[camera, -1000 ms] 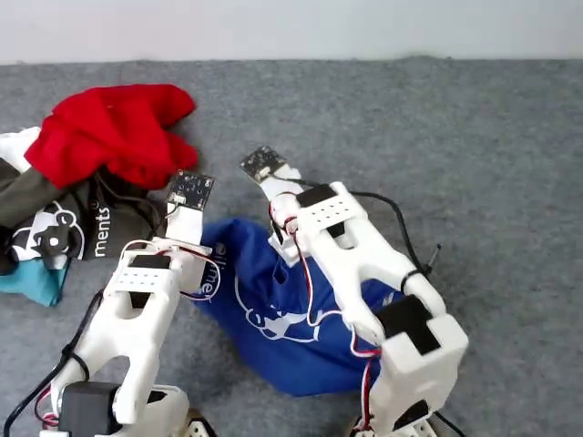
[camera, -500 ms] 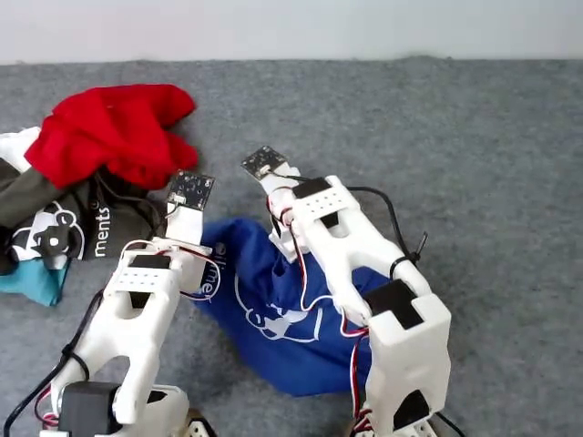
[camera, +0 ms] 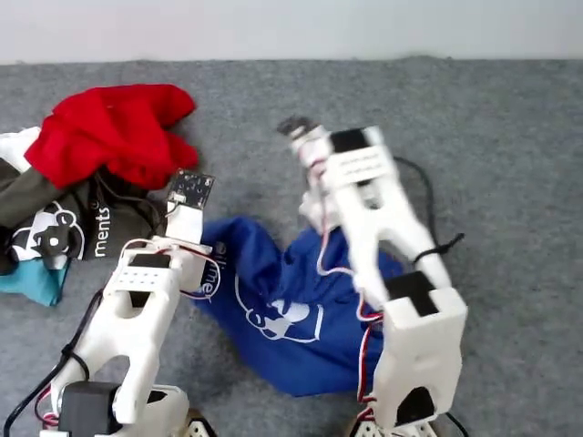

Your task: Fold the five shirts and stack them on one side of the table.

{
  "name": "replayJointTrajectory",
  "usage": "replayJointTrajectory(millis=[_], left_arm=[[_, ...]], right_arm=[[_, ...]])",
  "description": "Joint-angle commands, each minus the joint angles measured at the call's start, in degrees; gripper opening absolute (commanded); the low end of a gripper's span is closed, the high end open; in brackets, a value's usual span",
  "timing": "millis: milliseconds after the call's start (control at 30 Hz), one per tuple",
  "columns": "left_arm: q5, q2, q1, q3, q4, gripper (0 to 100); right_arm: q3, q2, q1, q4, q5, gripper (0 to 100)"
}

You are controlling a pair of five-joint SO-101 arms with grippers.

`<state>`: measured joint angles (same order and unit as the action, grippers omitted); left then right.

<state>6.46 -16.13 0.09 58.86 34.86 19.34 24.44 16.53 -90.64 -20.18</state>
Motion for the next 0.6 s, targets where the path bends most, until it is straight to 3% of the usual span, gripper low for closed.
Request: replayJointTrajectory(millis=[0,333,567], left_arm=[[-0.62,0.00,-0.09,-5.58,5.01,2],[2.55,0.00,-0.26,-28.44,33.32,2],[8.53,0.00,-0.26,-36.18,42.20,2]], right_arm=[[7.47,-8.40,-5.14,-7.43,-0.53,0.9],[-1.05,-34.24,-8.84,-12.18,-0.53,0.9],[-8.62,-55.78,-9.36,-11.12,-0.70,0.9]])
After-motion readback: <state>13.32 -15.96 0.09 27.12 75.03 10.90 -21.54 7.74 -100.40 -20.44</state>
